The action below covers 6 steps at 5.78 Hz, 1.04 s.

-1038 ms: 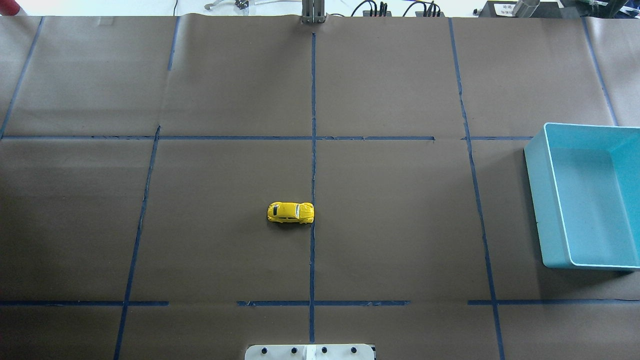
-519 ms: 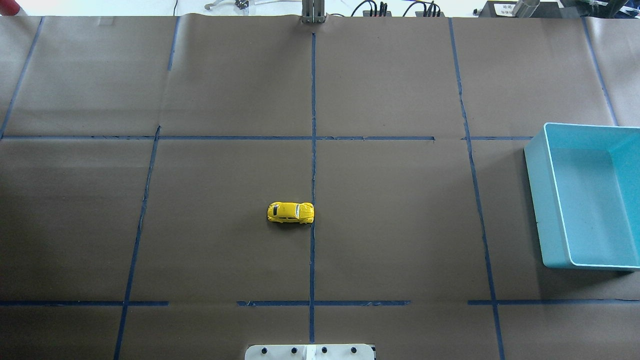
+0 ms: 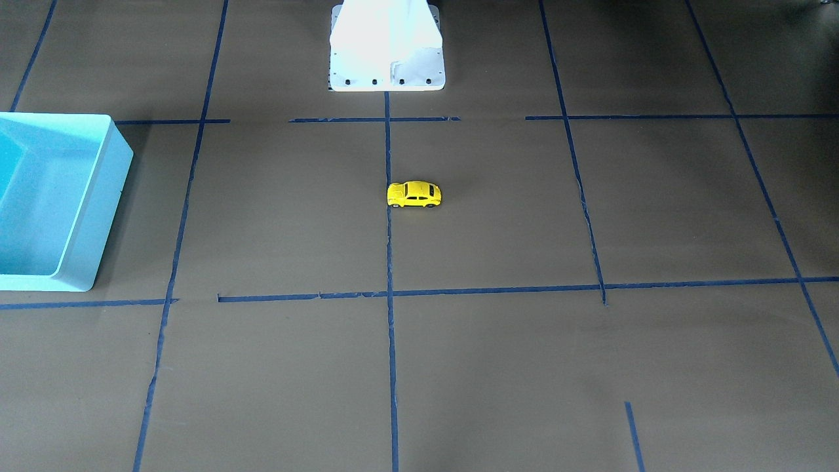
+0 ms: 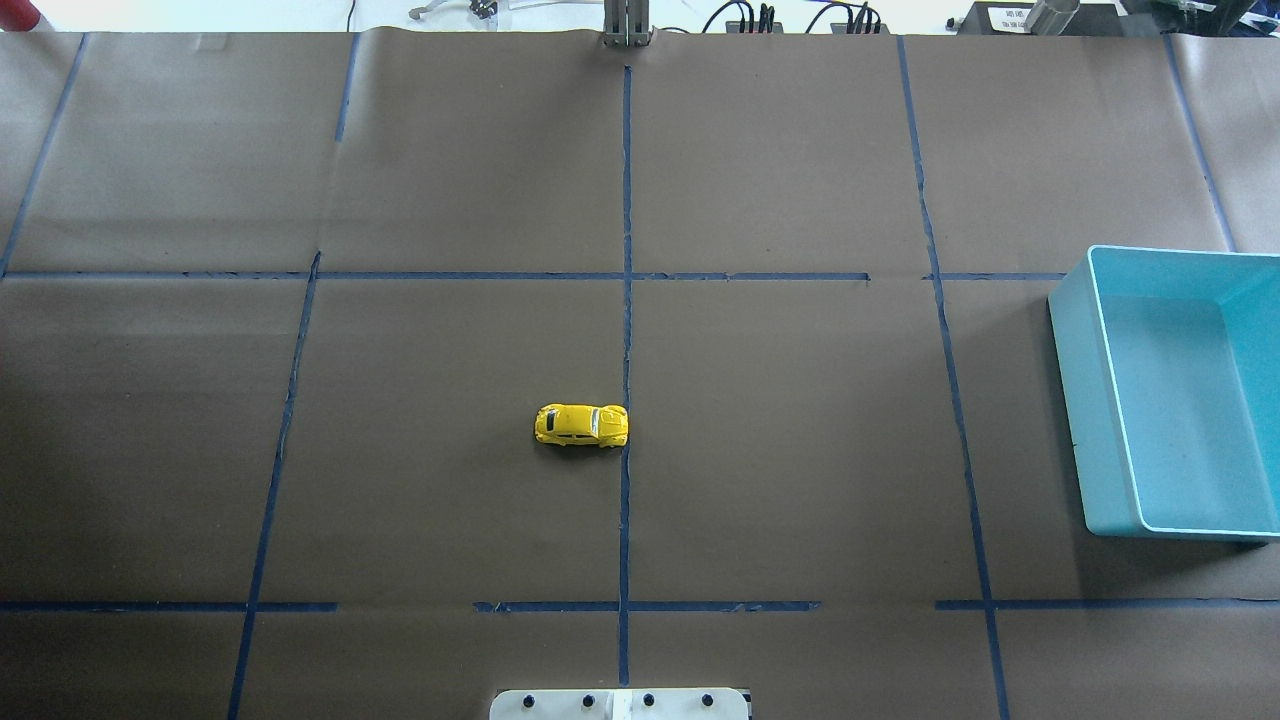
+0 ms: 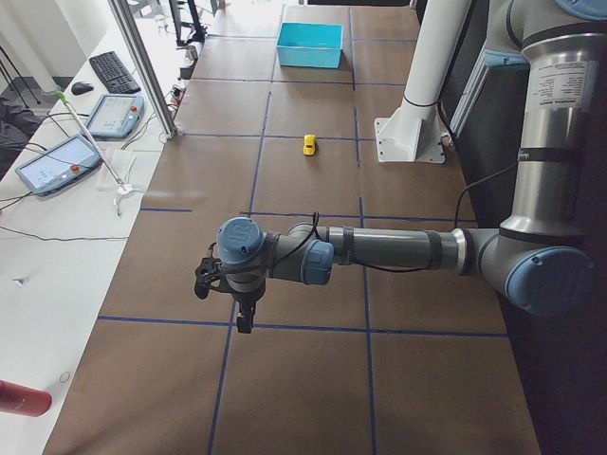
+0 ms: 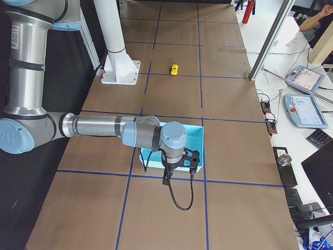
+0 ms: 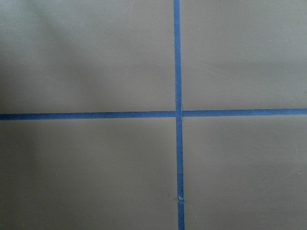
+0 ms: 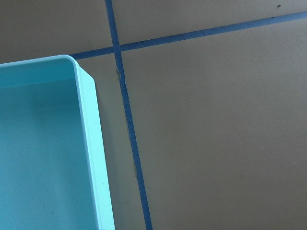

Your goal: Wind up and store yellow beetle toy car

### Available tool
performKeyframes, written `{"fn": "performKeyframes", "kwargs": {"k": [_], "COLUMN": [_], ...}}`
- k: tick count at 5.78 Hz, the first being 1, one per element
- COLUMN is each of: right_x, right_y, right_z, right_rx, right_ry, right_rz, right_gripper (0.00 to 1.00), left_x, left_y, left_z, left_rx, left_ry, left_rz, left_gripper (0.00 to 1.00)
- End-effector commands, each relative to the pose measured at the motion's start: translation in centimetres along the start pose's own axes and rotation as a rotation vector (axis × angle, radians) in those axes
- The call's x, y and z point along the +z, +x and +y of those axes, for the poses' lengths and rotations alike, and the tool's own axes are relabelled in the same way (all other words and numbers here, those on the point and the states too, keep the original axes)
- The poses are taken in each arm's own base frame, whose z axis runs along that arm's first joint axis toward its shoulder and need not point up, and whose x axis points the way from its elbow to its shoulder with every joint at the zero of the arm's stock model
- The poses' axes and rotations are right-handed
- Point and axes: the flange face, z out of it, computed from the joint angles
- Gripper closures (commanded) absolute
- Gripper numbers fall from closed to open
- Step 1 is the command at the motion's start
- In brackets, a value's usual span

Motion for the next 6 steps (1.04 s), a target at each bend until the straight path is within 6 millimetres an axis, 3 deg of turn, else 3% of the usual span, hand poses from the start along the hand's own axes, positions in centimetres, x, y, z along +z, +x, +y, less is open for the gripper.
{"fn": "performKeyframes", "kwargs": {"k": [1,3,4,5,6], "right_x": [0.0,0.0,0.0,0.0,0.0], "right_y": [0.0,0.0,0.0,0.0,0.0], "right_z": [0.0,0.0,0.0,0.0,0.0], "right_rx": [0.000,0.000,0.000,0.000,0.000], "right_ry": [0.000,0.000,0.000,0.000,0.000], "right_rz": [0.000,0.000,0.000,0.000,0.000], "right_gripper": [0.00,0.00,0.00,0.00,0.00], "left_x": [-0.9,0.4,1.1,1.7,2.5], "left_y": [9.5,22.7,30.2,35.0,41.5], "left_z": [-1.0,0.3,-0.2,-0.4,0.1], "left_rx": [0.180,0.438,0.569,0.648,0.752], "left_ry": [0.018,-0.007,-0.009,-0.012,-0.021], "left_rz": [0.024,0.095,0.136,0.172,0.227], "left_gripper": [0.00,0.00,0.00,0.00,0.00]}}
